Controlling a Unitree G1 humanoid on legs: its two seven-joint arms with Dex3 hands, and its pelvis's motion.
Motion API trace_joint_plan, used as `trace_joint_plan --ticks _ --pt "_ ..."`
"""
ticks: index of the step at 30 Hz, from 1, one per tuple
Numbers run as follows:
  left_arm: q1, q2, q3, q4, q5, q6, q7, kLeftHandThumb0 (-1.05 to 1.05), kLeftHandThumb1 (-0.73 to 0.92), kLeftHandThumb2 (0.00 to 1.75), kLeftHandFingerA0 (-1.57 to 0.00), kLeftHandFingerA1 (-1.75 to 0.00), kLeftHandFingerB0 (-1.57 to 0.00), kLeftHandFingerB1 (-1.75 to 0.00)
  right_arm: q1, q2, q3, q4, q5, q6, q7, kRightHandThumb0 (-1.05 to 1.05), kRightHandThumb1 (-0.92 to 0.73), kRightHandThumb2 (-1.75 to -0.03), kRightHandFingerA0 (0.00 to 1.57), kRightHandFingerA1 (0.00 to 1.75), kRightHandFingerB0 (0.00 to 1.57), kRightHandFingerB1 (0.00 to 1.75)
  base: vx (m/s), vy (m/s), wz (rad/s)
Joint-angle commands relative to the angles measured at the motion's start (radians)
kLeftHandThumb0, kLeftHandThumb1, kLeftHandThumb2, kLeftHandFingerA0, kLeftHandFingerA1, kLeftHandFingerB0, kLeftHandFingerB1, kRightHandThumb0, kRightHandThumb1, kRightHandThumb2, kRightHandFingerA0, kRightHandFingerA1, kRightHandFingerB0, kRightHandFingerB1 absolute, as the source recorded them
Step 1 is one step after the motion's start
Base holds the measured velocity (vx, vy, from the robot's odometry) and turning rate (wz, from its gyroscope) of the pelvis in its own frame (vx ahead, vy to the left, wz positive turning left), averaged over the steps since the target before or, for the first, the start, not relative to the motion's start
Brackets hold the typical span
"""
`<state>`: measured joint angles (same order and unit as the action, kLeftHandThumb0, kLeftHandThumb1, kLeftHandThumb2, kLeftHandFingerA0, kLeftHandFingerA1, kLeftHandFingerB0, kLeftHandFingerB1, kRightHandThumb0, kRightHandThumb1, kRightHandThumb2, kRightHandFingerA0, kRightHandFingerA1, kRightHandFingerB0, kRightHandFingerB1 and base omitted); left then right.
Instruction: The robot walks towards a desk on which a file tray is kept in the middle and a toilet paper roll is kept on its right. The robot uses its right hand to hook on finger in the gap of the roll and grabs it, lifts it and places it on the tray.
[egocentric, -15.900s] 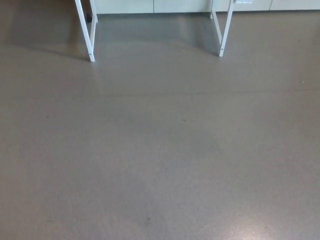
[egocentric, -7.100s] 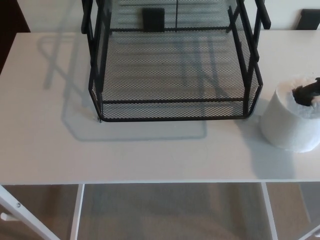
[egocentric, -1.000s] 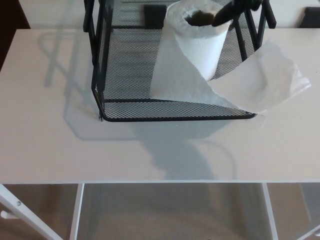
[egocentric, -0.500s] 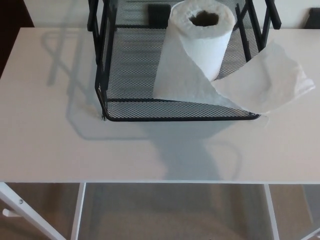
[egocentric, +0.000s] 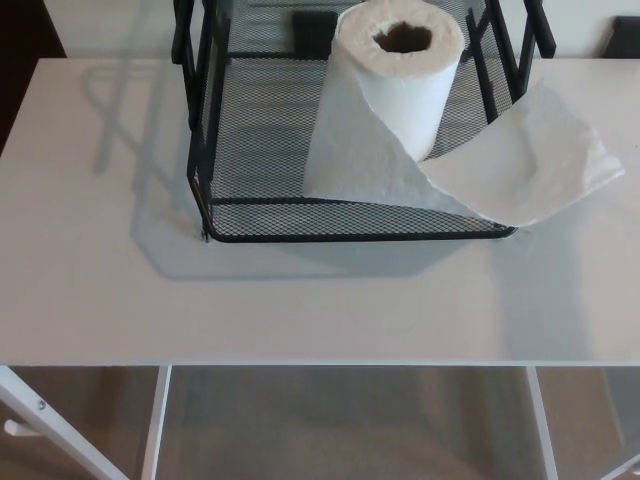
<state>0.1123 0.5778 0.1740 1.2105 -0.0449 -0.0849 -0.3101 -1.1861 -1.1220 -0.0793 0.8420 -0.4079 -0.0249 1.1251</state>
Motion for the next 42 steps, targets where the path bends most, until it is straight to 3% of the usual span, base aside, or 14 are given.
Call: trace_joint_plan --ticks 1,7,11,12,13,16,18,19,28,33,34,35,38,42 --pt "0.003 0.035 0.004 -0.006 0.011 -0.014 0.003 -0.93 0.69 1.24 -0.39 -0.8 -0.28 -0.7 1.031 0.014 -1.175 0.127 0.376 -0.146 -0.563 -0.69 -0.65 -0.61 0.99 0.61 0.39 0.34 0.0 0.0 0.0" --pt "-0.001 0.023 0.009 0.005 0.005 -0.018 -0.001 -1.02 0.92 0.69 -0.34 -0.88 -0.3 -0.77 1.098 0.287 -1.167 0.202 0.562 -0.209 -0.88 -0.52 -0.63 -0.59 0.83 0.6 0.36 0.34 0.0 0.0 0.0" --pt "0.008 0.025 0.0 -0.005 0.014 -0.031 0.003 -1.04 0.92 0.73 -0.32 -0.87 -0.29 -0.76 1.07 0.375 -1.225 0.218 0.626 -0.185 -0.987 -0.63 -0.55 -0.87 0.63 0.7 0.23 0.44 0.0 0.0 0.0" --pt "0.011 0.026 -0.002 -0.006 0.016 -0.035 0.004 -0.95 0.7 1.25 -0.39 -0.8 -0.24 -0.68 1.066 0.394 -1.245 0.217 0.644 -0.17 -1.008 -0.56 -0.67 -0.6 0.61 0.62 0.27 0.3 0.0 0.0 0.0" --pt "0.011 0.023 0.01 -0.004 0.004 -0.019 0.004 -1.01 0.92 0.67 -0.32 -0.88 -0.31 -0.77 1.076 0.451 -1.278 0.189 0.654 -0.14 -1.039 -0.58 -0.69 -0.61 0.45 0.76 0.22 0.29 0.0 0.0 0.0" --pt "0.02 0.025 0.016 -0.005 -0.001 -0.024 0.001 -1.05 0.67 1.02 -0.32 -0.82 -0.3 -0.74 1.077 0.547 -1.316 0.117 0.631 -0.11 -1.1 -0.57 -0.68 -0.6 0.76 1.51 0.3 0.36 0.0 0.0 0.0" --pt "0.022 0.025 0.019 -0.009 -0.006 -0.03 -0.004 -1.04 0.67 1.06 -0.36 -0.82 -0.3 -0.74 1.092 0.573 -1.278 0.085 0.553 -0.079 -1.154 -0.65 -0.75 -0.6 0.13 1.21 0.28 0.32 0.0 0.0 0.0" --pt "0.018 0.025 0.017 -0.011 -0.004 -0.033 -0.002 -1.03 0.67 1.04 -0.34 -0.81 -0.3 -0.73 1.089 0.579 -1.289 0.092 0.57 -0.048 -1.138 -0.62 -0.71 -0.62 0.13 0.62 0.22 0.31 0.0 0.0 0.0" --pt "0.007 0.019 0.014 0.003 0.003 -0.042 0.018 -1.03 0.69 1.04 -0.36 -0.82 -0.31 -0.74 1.105 0.633 -1.293 0.249 0.682 0.184 -0.913 -0.65 -0.71 -0.73 0.0 0.09 0.01 0.33 0.0 0.0 0.0" --pt "0.002 0.013 0.034 0.006 -0.02 -0.03 0.003 -1.01 0.69 1.04 -0.3 -0.8 -0.26 -0.72 1.072 0.648 -1.445 0.242 0.78 0.288 -0.997 -0.57 -0.64 -0.6 0.0 0.38 0.33 0.54 0.0 0.0 0.0" --pt "0.004 0.014 0.025 0.005 -0.008 -0.036 0.015 -1.02 0.69 1.06 -0.33 -0.81 -0.29 -0.73 1.104 0.696 -1.385 0.154 0.667 0.271 -1.031 -0.61 -0.63 -0.59 0.84 1.31 0.5 0.69 0.0 0.0 0.0" --pt "0.004 0.022 0.011 0.005 0.008 -0.04 0.023 -1.01 0.92 0.73 -0.29 -0.87 -0.29 -0.76 1.124 0.737 -1.3 0.097 0.544 0.234 -1.071 -0.62 -0.51 -0.83 0.69 0.93 0.1 0.52 0.0 0.0 0.0" --pt "-0.001 0.021 0.011 0.007 0.008 -0.038 0.024 -1.02 0.7 1.06 -0.34 -0.82 -0.31 -0.74 1.164 0.726 -1.181 0.122 0.431 0.209 -1.023 -0.58 -0.7 -0.62 0.81 1.32 0.39 0.47 0.0 0.0 0.0" --pt "0.0 0.022 0.022 -0.001 -0.006 -0.035 0.006 -1.01 0.7 1.06 -0.31 -0.8 -0.28 -0.73 1.164 0.688 -1.023 0.17 0.296 0.226 -0.991 -0.69 -0.77 -0.62 0.46 0.9 0.39 0.43 0.0 0.0 0.0"
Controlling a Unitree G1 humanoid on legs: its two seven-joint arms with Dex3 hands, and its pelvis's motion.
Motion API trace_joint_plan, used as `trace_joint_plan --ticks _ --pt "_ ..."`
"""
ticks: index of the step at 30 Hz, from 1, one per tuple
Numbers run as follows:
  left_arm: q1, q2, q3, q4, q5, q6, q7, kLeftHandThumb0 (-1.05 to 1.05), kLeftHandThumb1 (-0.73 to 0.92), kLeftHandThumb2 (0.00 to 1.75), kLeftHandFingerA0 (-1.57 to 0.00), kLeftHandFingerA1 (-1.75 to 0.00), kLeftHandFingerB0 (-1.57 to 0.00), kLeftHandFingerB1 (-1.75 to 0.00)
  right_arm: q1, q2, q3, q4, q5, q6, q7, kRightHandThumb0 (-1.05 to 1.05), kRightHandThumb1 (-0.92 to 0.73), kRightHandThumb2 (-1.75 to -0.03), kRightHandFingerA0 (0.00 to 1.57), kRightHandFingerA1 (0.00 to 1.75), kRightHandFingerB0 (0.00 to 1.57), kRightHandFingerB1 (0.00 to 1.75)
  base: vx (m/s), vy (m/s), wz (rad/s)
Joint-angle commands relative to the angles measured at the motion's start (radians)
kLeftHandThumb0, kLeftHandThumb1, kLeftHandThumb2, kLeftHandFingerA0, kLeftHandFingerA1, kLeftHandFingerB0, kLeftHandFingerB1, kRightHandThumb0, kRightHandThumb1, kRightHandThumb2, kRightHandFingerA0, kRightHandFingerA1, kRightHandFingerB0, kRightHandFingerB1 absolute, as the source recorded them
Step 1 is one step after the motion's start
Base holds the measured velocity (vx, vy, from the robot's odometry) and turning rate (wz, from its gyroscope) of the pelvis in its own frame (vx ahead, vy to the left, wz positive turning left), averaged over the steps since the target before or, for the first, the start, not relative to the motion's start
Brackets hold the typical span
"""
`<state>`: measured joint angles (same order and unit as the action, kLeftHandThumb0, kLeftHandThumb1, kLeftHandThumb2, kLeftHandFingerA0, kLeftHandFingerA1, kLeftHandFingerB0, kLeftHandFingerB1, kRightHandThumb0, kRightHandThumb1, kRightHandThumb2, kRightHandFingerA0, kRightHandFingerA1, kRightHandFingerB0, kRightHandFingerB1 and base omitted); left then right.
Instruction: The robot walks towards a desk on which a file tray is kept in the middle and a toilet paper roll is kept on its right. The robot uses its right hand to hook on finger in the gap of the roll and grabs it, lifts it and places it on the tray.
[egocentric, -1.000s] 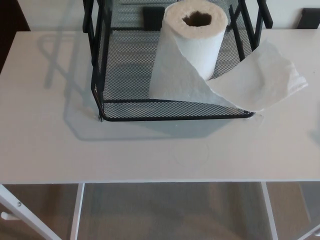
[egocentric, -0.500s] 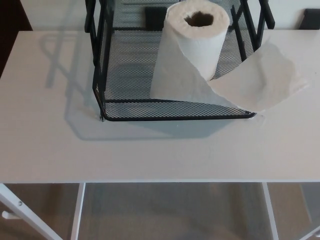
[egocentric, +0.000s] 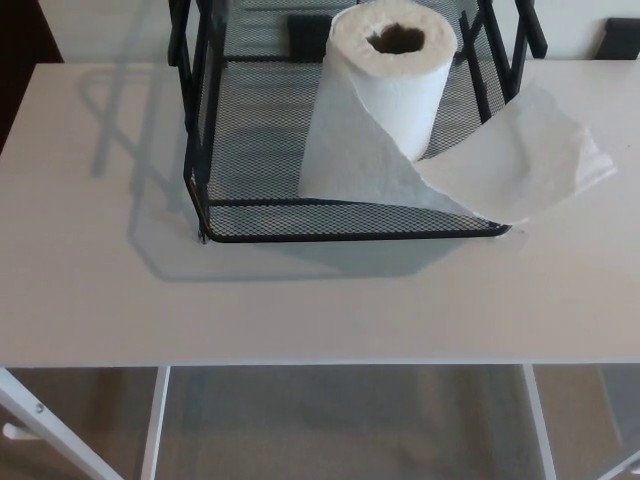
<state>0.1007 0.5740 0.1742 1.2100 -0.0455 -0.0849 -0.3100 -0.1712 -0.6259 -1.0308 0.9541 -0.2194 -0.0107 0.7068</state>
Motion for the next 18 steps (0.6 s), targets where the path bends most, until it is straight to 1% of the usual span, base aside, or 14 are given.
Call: trace_joint_plan --ticks 1,2,3,4,5,7,10,12,13,15,18 --pt "0.009 0.022 0.025 0.0 -0.009 -0.035 0.007 -1.01 0.7 1.06 -0.31 -0.8 -0.27 -0.72 0.168 0.182 0.015 0.051 0.031 0.183 -0.554 -0.71 -0.79 -0.66 0.54 1.25 0.36 0.51 0.0 0.0 0.0" --pt "0.016 0.023 0.03 -0.007 -0.017 -0.043 -0.01 -1.02 0.71 1.06 -0.29 -0.8 -0.25 -0.73 0.147 0.157 0.105 0.087 -0.032 0.178 -0.535 -0.36 -0.54 -1.09 0.03 0.54 0.0 0.5 0.0 0.0 0.0" --pt "0.017 0.022 0.034 -0.01 -0.022 -0.04 -0.011 -1.02 0.71 1.06 -0.29 -0.8 -0.25 -0.73 0.149 0.15 0.146 0.091 -0.066 0.178 -0.541 -0.79 -0.69 -1.03 0.02 0.45 0.09 0.32 0.0 0.0 0.0" --pt "0.02 0.021 0.04 -0.014 -0.028 -0.037 -0.013 -1.02 0.71 1.06 -0.29 -0.8 -0.25 -0.73 0.151 0.141 0.197 0.096 -0.109 0.178 -0.548 -0.79 -0.69 -1.03 0.02 0.45 0.09 0.32 0.0 0.0 0.0" --pt "0.022 0.021 0.041 -0.014 -0.026 -0.038 -0.002 -1.01 0.71 1.07 -0.33 -0.8 -0.29 -0.73 0.129 0.143 0.139 0.162 -0.007 0.128 -0.464 -0.87 -0.69 -0.97 0.0 0.15 0.0 0.04 0.0 0.0 0.0" --pt "0.015 0.019 0.039 -0.01 -0.024 -0.036 -0.001 -1.01 0.72 1.08 -0.3 -0.8 -0.27 -0.73 0.128 0.154 0.113 0.17 0.032 0.104 -0.453 -0.87 -0.69 -0.97 0.0 0.15 0.0 0.04 0.0 0.0 0.0" --pt "0.019 0.018 0.037 -0.013 -0.019 -0.044 0.0 -1.01 0.73 1.07 -0.3 -0.8 -0.26 -0.72 0.128 0.149 0.131 0.18 0.048 0.1 -0.464 -0.87 -0.69 -0.97 0.0 0.15 0.0 0.04 0.0 0.0 0.0" --pt "0.011 0.018 0.034 -0.01 -0.015 -0.021 0.01 -1.03 0.71 1.08 -0.3 -0.81 -0.27 -0.74 0.128 0.147 0.138 0.184 0.055 0.098 -0.468 -0.87 -0.69 -0.97 0.0 0.15 0.0 0.04 0.0 0.0 0.0" --pt "0.008 0.015 0.045 -0.004 -0.025 -0.028 0.002 -1.05 0.71 1.07 -0.31 -0.84 -0.27 -0.76 0.125 0.146 0.144 0.187 0.06 0.097 -0.472 -0.87 -0.69 -0.97 0.0 0.15 0.0 0.04 0.0 0.0 0.0" --pt "0.007 0.015 0.049 -0.001 -0.027 -0.031 -0.001 -1.05 0.7 1.06 -0.31 -0.84 -0.28 -0.77 0.123 0.144 0.152 0.191 0.068 0.095 -0.477 -0.87 -0.69 -0.97 0.0 0.15 0.0 0.04 0.0 0.0 0.0" --pt "0.011 0.016 0.041 -0.008 -0.015 -0.034 0.008 -1.03 0.72 1.08 -0.31 -0.82 -0.27 -0.74 0.123 0.141 0.165 0.197 0.08 0.093 -0.484 -0.87 -0.69 -0.97 0.0 0.15 0.0 0.04 0.0 0.0 0.0"
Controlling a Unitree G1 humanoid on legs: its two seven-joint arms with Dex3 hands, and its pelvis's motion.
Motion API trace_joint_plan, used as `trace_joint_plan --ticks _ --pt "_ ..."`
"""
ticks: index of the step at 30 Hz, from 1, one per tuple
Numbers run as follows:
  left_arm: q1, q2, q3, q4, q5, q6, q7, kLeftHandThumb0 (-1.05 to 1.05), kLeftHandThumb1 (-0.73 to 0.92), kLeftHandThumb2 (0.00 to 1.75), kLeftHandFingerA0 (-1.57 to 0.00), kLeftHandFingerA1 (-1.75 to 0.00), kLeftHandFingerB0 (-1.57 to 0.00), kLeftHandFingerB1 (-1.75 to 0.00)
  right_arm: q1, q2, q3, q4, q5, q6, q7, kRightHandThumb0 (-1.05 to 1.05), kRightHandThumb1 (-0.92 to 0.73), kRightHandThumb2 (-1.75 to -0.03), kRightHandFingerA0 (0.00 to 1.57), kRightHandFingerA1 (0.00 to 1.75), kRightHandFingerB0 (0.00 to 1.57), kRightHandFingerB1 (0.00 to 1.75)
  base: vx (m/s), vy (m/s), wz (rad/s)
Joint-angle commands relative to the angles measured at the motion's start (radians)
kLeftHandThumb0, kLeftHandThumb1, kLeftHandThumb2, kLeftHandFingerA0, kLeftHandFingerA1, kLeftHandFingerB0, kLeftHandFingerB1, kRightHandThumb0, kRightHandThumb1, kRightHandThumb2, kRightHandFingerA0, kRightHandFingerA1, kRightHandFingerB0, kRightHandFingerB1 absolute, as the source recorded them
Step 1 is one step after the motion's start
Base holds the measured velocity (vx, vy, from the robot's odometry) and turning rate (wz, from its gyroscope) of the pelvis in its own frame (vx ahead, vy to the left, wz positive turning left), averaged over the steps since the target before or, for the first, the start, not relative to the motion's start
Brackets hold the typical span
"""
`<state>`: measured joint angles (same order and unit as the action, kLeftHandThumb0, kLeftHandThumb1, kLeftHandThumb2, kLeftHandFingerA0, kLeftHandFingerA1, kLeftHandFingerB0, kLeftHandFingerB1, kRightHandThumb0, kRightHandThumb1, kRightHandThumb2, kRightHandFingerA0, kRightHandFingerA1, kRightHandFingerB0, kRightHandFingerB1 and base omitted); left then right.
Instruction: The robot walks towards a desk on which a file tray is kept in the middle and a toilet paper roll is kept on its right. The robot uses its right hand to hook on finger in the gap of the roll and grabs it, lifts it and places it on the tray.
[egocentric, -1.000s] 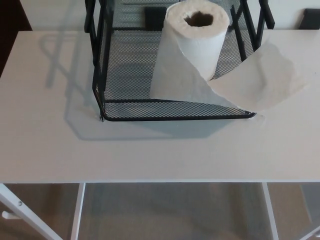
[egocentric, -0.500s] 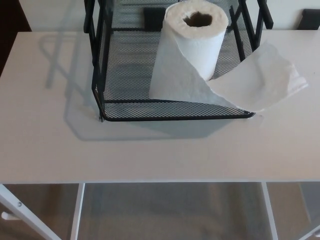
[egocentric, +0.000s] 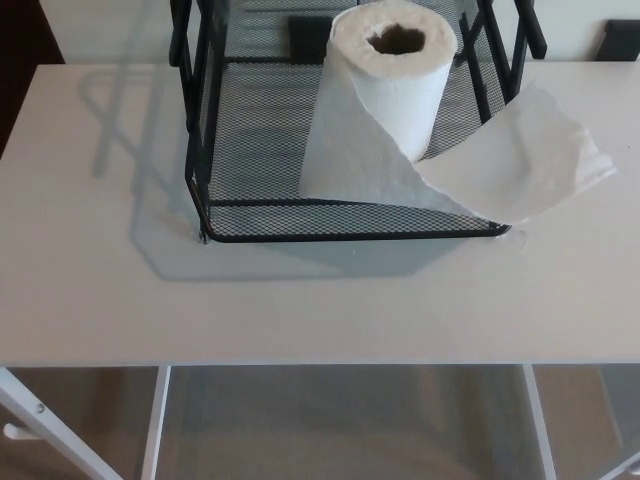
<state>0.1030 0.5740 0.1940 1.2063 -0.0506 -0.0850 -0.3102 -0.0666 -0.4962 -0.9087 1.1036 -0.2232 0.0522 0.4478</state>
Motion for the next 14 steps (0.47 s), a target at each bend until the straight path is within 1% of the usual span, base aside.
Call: trace_joint_plan --ticks 1,3,4,5,6,7,8,9,10,12,13,14 --pt "0.008 0.014 0.035 -0.009 -0.024 -0.017 0.006 -1.01 0.71 1.06 -0.3 -0.8 -0.27 -0.72 0.019 0.01 0.048 0.049 0.088 0.029 -0.228 -0.87 -0.69 -0.97 0.0 0.15 0.0 0.04 0.0 0.0 0.0" --pt "0.01 0.013 0.036 -0.01 -0.02 -0.02 0.01 -1.01 0.7 1.05 -0.3 -0.8 -0.28 -0.72 0.019 0.008 0.059 0.053 0.099 0.028 -0.233 -0.87 -0.69 -0.97 0.0 0.15 0.0 0.04 0.0 0.0 0.0" --pt "0.01 0.012 0.038 -0.013 -0.02 -0.014 0.01 -0.98 0.92 0.74 -0.28 -0.85 -0.27 -0.75 0.019 0.006 0.066 0.056 0.106 0.027 -0.236 -0.87 -0.69 -0.97 0.0 0.15 0.0 0.04 0.0 0.0 0.0" --pt "0.008 0.012 0.039 -0.011 -0.019 -0.014 0.009 -1.02 0.71 1.07 -0.3 -0.8 -0.27 -0.72 0.02 0.005 0.072 0.057 0.112 0.026 -0.239 -0.87 -0.69 -0.97 0.0 0.15 0.0 0.04 0.0 0.0 0.0" --pt "0.005 0.013 0.039 -0.011 -0.018 -0.014 0.009 -1.02 0.71 1.07 -0.3 -0.8 -0.27 -0.72 0.022 0.005 0.074 0.058 0.118 0.025 -0.24 -0.87 -0.69 -0.97 0.0 0.15 0.0 0.04 0.0 0.0 0.0" --pt "0.009 0.014 0.037 -0.007 -0.012 -0.03 0.01 -1.0 0.92 0.74 -0.29 -0.89 -0.28 -0.78 0.023 0.005 0.082 0.059 0.127 0.023 -0.244 -0.87 -0.69 -0.97 0.0 0.15 0.0 0.04 0.0 0.0 0.0" --pt "0.009 0.012 0.044 -0.009 -0.019 -0.025 0.011 -1.02 0.7 1.03 -0.32 -0.81 -0.29 -0.73 0.021 0.003 0.09 0.061 0.133 0.023 -0.247 -0.87 -0.69 -0.97 0.0 0.15 0.0 0.04 0.0 0.0 0.0" --pt "0.01 0.015 0.042 -0.007 -0.016 -0.029 -0.003 -1.02 0.71 1.06 -0.29 -0.8 -0.26 -0.73 0.022 0.002 0.099 0.062 0.141 0.023 -0.25 -0.87 -0.69 -0.97 0.0 0.15 0.0 0.04 0.0 0.0 0.0" --pt "0.012 0.013 0.043 -0.006 -0.015 -0.03 0.0 -1.0 0.92 0.74 -0.28 -0.88 -0.27 -0.77 0.023 -0.001 0.109 0.063 0.151 0.022 -0.253 -0.87 -0.69 -0.97 0.0 0.15 0.0 0.04 0.0 0.0 0.0" --pt "0.006 0.01 0.044 -0.001 -0.011 -0.022 0.015 -1.03 0.92 0.73 -0.3 -0.92 -0.29 -0.81 0.024 -0.004 0.124 0.064 0.166 0.022 -0.259 -0.87 -0.69 -0.97 0.0 0.15 0.0 0.04 0.0 0.0 0.0" --pt "0.006 0.011 0.041 -0.004 -0.008 -0.02 0.014 -1.0 0.92 0.75 -0.29 -0.87 -0.28 -0.77 0.025 -0.005 0.134 0.066 0.176 0.021 -0.262 -0.87 -0.69 -0.97 0.0 0.15 0.0 0.04 0.0 0.0 0.0" --pt "0.006 0.011 0.041 -0.004 -0.008 -0.02 0.014 -1.0 0.92 0.75 -0.29 -0.87 -0.28 -0.77 0.025 -0.005 0.134 0.066 0.176 0.021 -0.262 -0.87 -0.69 -0.97 0.0 0.15 0.0 0.04 0.0 0.0 0.0"
